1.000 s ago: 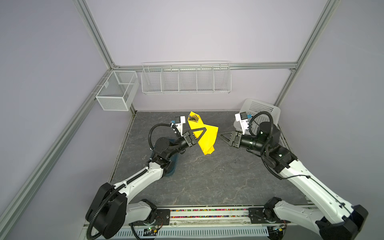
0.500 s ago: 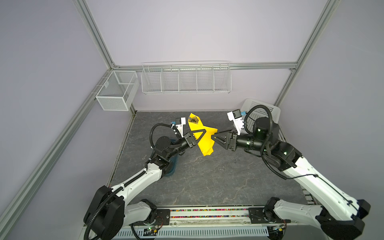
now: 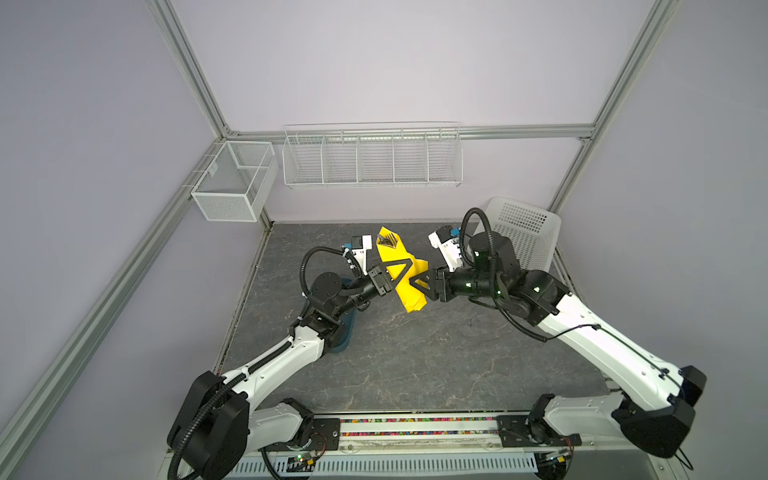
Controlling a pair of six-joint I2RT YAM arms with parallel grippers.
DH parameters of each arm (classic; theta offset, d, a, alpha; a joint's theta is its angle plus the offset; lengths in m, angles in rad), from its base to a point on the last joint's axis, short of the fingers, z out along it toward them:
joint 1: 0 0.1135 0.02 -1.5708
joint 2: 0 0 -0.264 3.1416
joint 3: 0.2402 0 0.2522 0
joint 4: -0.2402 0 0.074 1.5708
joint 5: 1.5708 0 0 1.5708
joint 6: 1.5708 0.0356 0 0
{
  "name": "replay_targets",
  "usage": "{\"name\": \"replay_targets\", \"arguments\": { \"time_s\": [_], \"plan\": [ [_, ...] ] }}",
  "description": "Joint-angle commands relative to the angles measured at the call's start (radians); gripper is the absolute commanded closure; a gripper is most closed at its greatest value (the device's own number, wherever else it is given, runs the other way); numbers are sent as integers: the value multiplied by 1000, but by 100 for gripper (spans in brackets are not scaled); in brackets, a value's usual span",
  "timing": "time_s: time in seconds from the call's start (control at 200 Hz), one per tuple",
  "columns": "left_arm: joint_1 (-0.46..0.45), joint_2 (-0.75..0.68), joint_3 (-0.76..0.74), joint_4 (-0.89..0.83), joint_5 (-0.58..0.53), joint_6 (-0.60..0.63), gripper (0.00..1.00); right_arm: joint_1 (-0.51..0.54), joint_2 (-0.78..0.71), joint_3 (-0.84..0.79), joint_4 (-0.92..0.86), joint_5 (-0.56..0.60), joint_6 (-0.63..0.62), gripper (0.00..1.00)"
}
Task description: Place the utensils on the paper napkin and roll it up
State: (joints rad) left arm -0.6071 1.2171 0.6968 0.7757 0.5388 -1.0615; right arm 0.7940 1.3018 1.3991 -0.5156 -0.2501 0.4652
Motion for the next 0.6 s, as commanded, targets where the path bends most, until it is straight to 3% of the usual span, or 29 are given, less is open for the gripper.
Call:
{"name": "replay_targets", "arguments": {
  "time_s": [0.0, 0.365, 0.595],
  "plan": [
    [0, -21, 13, 32, 1, 5, 100, 8, 10, 20, -40, 30, -42, 51],
    [-1, -24, 17, 17, -3, 6, 100, 12, -32, -9, -56, -4, -73, 50],
    [0, -21, 21, 12, -5, 5, 100, 25, -33, 20, -186, 2, -144, 51]
  ]
}}
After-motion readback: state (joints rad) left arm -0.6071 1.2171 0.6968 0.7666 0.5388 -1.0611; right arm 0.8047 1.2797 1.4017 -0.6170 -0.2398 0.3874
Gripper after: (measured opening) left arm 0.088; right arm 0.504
